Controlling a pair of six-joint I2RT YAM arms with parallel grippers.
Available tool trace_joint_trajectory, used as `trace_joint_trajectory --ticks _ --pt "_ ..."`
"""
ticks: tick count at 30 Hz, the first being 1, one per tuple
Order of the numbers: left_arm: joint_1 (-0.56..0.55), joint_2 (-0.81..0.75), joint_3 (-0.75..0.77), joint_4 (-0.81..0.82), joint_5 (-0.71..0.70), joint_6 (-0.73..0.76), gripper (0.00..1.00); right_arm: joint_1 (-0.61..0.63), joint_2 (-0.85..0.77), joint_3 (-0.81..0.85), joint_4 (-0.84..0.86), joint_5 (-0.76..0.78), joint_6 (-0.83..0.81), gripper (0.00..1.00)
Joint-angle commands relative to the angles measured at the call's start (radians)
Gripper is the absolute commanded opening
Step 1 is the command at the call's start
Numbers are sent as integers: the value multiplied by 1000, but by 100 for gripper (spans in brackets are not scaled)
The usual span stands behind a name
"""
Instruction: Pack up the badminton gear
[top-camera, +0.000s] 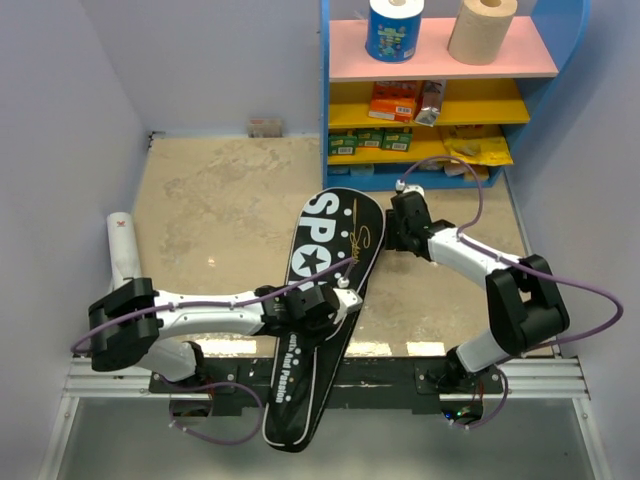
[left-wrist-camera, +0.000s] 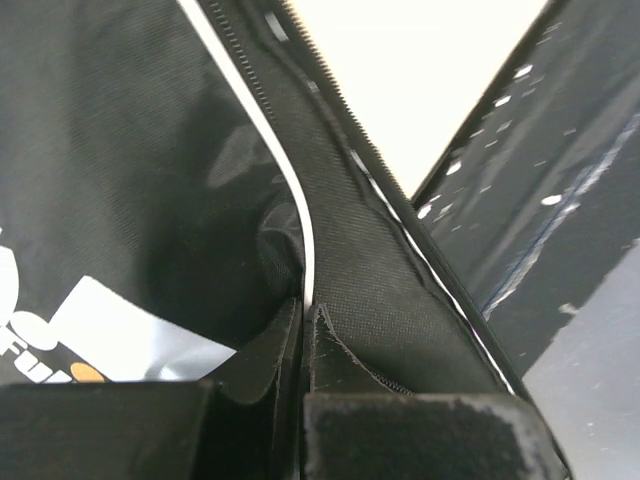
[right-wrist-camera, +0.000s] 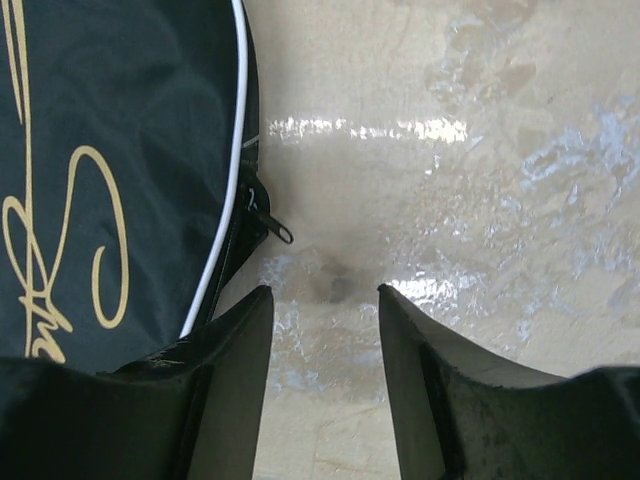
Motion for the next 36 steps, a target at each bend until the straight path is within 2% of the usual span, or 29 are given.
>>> trace_joint_trajectory --ticks 1,13,31,36 --pt "58 -49 -40 21 -200 -14 0 0 40 77 -54 -31 -105 48" --pt "58 -129 -86 -52 -281 -77 0 2 114 75 -21 -60 -166 46" --pt "53 -151 -102 -28 -237 -78 0 8 241 186 -51 -40 -217 45" --pt "49 -151 -105 -23 -228 -75 0 8 269 213 -47 -63 -227 40"
